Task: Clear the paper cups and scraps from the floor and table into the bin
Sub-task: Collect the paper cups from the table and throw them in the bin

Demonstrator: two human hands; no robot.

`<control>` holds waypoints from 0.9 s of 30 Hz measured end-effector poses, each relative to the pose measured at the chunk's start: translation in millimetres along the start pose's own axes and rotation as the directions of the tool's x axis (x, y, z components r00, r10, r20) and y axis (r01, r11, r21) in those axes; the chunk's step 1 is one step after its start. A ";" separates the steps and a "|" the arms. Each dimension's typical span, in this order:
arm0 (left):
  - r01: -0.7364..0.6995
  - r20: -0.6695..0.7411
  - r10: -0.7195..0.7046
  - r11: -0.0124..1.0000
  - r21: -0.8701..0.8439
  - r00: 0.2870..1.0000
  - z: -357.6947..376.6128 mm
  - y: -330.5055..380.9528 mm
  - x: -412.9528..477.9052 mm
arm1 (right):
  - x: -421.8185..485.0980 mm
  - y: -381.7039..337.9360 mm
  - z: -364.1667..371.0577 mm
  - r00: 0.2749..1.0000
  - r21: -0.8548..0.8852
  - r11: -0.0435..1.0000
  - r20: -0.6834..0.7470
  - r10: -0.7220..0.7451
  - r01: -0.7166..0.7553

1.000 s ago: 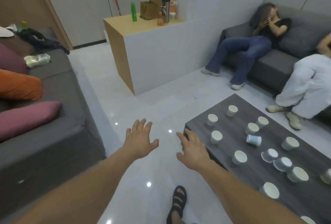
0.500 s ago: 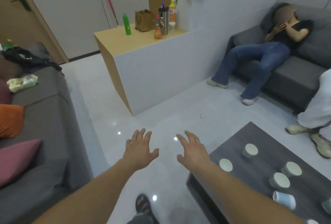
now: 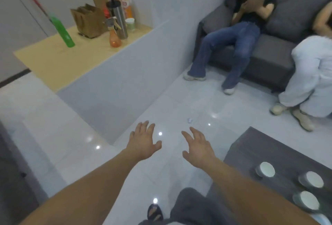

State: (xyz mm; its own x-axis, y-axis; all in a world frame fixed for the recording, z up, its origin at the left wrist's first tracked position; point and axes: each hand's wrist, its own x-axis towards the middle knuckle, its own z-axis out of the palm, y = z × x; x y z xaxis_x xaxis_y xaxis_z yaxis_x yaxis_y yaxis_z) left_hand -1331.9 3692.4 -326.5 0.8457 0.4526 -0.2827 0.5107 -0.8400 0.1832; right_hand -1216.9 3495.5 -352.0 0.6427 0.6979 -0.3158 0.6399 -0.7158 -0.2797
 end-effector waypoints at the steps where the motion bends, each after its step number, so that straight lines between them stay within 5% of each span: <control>1: -0.026 0.008 0.026 1.000 0.002 1.000 -5.6 1.4 20.6 | 12.2 3.8 -4.1 1.000 0.009 0.999 0.004 0.031 -0.031; 7: -0.153 0.065 0.151 0.987 0.041 0.986 -26.8 20.7 158.6 | 114.9 39.9 -30.4 0.987 0.072 0.984 0.012 0.160 -0.161; 18: -0.197 0.187 0.178 0.976 0.091 0.966 -64.0 58.4 366.5 | 289.8 120.3 -81.9 0.969 0.164 0.959 0.120 0.215 -0.233; 27: -0.255 0.369 0.247 0.967 -0.030 0.896 -19.1 84.2 522.7 | 400.7 183.8 -59.1 0.903 0.175 0.904 0.262 0.339 -0.390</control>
State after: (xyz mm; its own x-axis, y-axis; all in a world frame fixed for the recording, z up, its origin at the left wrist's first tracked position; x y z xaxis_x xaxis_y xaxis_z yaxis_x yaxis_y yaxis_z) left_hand -843.8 3864.0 -440.8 0.8272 0.0873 -0.5551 0.2830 -0.9182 0.2773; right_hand -816.9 3645.0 -476.4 0.6874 0.3819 -0.6178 0.2536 -0.9233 -0.2886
